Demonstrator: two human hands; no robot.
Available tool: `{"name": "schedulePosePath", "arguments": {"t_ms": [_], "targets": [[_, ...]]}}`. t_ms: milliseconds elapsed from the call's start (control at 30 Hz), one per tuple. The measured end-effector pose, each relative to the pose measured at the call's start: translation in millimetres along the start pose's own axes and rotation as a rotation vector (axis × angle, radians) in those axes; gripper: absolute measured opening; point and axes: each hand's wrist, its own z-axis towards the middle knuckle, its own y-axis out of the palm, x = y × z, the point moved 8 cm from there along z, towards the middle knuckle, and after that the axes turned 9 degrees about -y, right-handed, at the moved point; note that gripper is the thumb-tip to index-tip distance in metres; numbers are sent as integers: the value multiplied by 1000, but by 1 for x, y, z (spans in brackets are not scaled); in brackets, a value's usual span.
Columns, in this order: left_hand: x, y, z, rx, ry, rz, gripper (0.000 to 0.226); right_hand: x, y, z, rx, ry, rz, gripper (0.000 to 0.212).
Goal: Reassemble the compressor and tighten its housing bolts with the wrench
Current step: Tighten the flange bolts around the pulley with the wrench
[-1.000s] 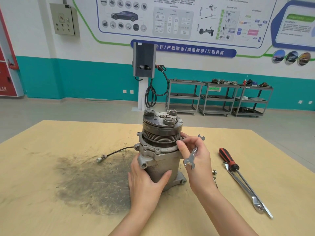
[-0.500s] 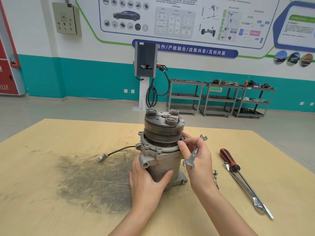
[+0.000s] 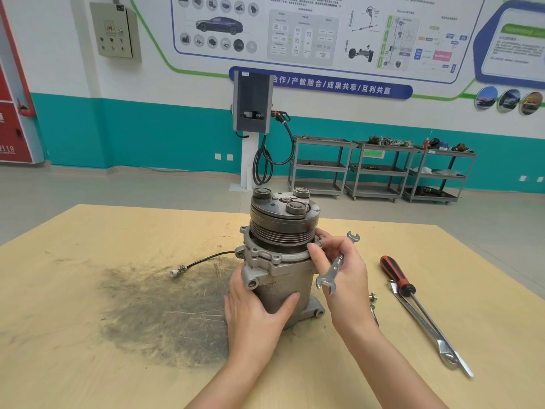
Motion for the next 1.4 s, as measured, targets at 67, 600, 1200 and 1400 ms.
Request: {"name": "schedulePosePath", "arguments": {"t_ms": [67,600,1200,1400], "targets": [[0,0,0,-3,-2,-2,103,0,0,-1,-5,-3,12,28],[-1,0,0,-6,-4,1,105,4,-2,-1,-14,-3,83,28],[0,0,-1,-10,-18,-5,100,8,1,-3,-15,-15,62,22],[0,-1,-1,-11,-12,-5,101,11,2,-2,-4,-9,53,10]]}}
